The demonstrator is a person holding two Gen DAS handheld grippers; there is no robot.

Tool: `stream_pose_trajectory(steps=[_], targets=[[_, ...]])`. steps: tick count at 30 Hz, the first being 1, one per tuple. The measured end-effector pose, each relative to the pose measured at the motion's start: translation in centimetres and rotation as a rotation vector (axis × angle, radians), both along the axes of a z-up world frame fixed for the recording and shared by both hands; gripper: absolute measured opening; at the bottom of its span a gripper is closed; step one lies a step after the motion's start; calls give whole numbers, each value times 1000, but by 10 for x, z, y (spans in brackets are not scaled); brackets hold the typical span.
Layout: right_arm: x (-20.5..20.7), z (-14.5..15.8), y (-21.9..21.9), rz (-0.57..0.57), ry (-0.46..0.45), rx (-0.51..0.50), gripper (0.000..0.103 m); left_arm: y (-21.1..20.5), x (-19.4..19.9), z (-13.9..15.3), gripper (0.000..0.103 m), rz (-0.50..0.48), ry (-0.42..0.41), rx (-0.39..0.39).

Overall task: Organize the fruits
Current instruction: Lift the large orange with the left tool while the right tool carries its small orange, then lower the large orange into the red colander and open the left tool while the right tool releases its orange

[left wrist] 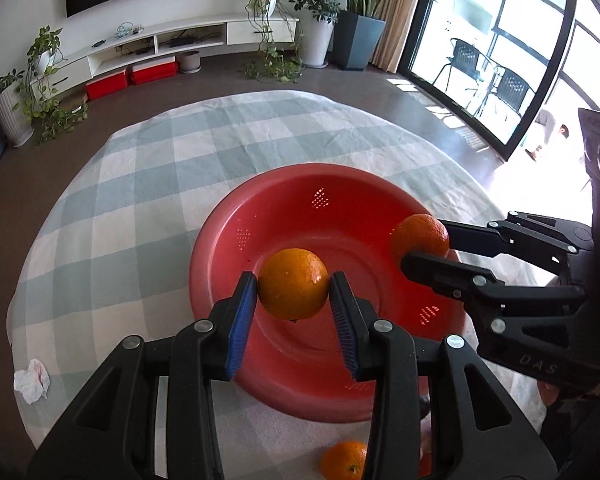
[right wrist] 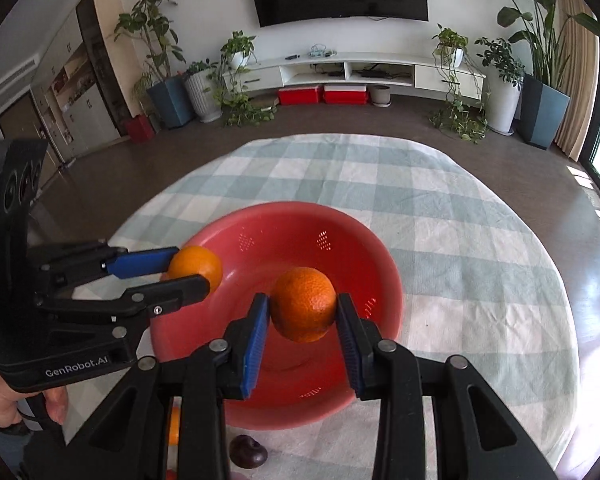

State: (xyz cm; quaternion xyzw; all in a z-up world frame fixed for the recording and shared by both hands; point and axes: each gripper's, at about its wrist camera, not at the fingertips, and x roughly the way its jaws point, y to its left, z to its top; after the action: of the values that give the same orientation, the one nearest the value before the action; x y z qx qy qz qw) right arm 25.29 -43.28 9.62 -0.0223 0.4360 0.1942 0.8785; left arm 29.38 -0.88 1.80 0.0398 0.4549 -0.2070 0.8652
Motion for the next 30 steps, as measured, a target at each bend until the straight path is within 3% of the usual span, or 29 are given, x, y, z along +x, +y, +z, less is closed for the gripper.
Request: stream_pose_trajectory(steps=[8,14,26,30], targets=[[6,-30,2,20,43,-30,37,-10,13,-36,35,-24,49,44],[7,-36,9,41,3,-86,37,-20,11,-39,36,-32,26,93],[2,-33,8,36,-18,-81,38,-19,9,-38,38,-16,24,90],[3,-30,5,29,-22,-57,45,-15,8,-35,41,-3,18,80]])
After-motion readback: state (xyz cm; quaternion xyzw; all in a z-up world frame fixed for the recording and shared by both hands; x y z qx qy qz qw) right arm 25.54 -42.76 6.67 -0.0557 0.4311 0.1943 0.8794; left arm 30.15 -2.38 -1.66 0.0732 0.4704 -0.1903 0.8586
